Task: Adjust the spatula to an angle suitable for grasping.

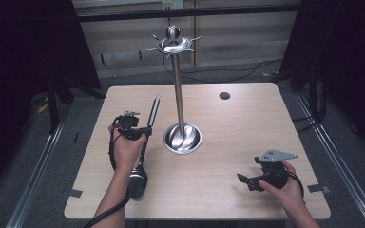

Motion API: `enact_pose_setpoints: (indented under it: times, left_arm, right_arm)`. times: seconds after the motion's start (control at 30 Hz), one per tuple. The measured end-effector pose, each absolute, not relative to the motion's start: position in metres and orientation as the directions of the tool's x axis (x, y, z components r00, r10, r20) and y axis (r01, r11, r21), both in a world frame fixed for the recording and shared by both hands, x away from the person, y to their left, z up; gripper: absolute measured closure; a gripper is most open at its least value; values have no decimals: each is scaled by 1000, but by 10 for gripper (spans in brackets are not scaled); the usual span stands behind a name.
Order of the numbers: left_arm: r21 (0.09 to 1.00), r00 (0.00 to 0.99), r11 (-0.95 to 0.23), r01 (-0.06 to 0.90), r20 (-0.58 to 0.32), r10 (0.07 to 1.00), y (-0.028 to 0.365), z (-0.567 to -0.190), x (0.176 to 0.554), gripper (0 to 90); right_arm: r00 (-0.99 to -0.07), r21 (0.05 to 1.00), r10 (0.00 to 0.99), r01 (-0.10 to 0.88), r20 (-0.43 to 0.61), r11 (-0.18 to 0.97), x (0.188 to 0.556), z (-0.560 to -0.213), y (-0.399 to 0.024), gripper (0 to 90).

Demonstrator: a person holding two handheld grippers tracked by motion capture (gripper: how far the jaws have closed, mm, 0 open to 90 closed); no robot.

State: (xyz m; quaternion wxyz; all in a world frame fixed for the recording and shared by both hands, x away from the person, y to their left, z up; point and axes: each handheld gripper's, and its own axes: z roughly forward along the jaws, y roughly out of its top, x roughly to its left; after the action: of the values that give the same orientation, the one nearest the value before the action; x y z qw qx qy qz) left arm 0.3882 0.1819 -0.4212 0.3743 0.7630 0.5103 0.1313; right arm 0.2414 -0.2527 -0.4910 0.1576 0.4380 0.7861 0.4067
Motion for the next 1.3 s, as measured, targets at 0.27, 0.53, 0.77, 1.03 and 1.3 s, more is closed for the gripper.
enact_pose_setpoints:
  times: [0.27,0.53,0.77,1.03,1.3]
  left_arm:
    - [794,473,-132,593,-211,855,195,-405,373,751]
    - [851,508,-62,521,-251,824,206,-391,359,751]
    - [883,561,-39,467,-262,785,214,-379,349,751]
    - [917,616,-12,398,-257,745,213,-369,337,755]
    - [934,652,-5,357,-245,717,209,-361,330,758]
  right_arm:
    - [-565,779,818,560,109,283,241,-491,-253,36]
    - [-570,779,815,556,105,289,242,-492,-252,36]
    - [-571,778,814,558,107,289,241,-491,-251,36]
    - [-574,776,812,559,109,291,241,-492,-250,36]
    - [-572,775,813,560,107,292,242,-493,-251,37]
